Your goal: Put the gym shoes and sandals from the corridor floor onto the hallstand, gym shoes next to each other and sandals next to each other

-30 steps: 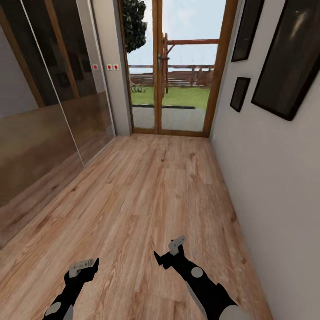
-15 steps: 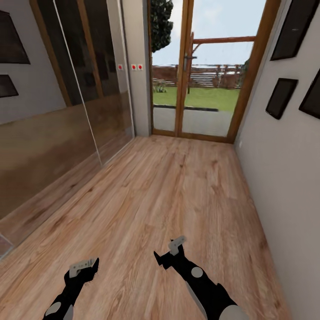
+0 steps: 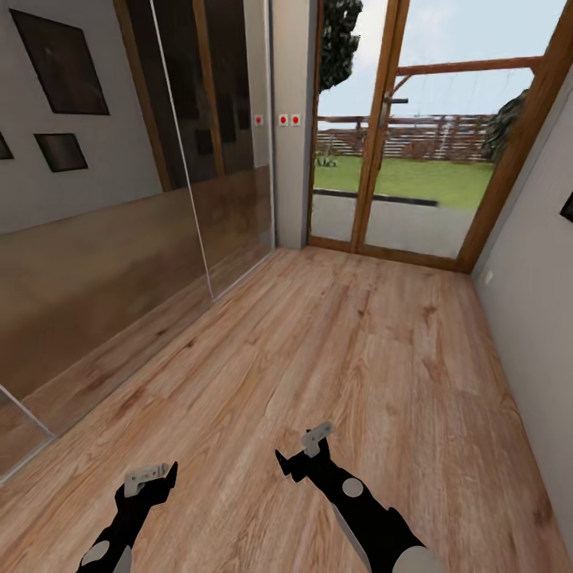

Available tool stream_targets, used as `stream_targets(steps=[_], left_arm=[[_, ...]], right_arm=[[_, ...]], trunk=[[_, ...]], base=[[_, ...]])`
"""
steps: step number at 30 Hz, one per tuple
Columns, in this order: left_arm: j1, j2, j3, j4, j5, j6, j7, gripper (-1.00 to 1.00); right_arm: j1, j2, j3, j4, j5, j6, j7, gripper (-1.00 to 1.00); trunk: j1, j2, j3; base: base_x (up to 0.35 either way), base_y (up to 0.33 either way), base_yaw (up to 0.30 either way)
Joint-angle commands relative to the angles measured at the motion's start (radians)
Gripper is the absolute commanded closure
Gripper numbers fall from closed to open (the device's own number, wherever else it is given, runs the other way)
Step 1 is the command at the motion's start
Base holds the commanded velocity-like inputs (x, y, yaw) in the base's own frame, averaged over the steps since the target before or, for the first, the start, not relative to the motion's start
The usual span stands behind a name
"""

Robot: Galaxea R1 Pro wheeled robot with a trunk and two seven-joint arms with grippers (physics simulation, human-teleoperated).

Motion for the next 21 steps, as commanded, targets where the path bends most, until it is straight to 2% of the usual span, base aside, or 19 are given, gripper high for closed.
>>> stream_targets(steps=[1,21], left_arm=[[-0.001,-0.001,0.008,0.001,-0.008,-0.003,-0.008,-1.0],[0.002,0.0,0.008,0.001,-0.008,-0.005,-0.009,-1.0]], right_arm=[[0.0,0.0,-0.002,0.0,0.01,-0.004,0.001,-1.0],[0.0,-0.001,-0.004,0.002,0.01,-0.005,0.0,-1.0]], trunk=[[0.0,0.0,-0.001],[0.0,0.0,-0.001]], base=[[0.334,-0.05,0.278],[0.287,-0.129,0.277]])
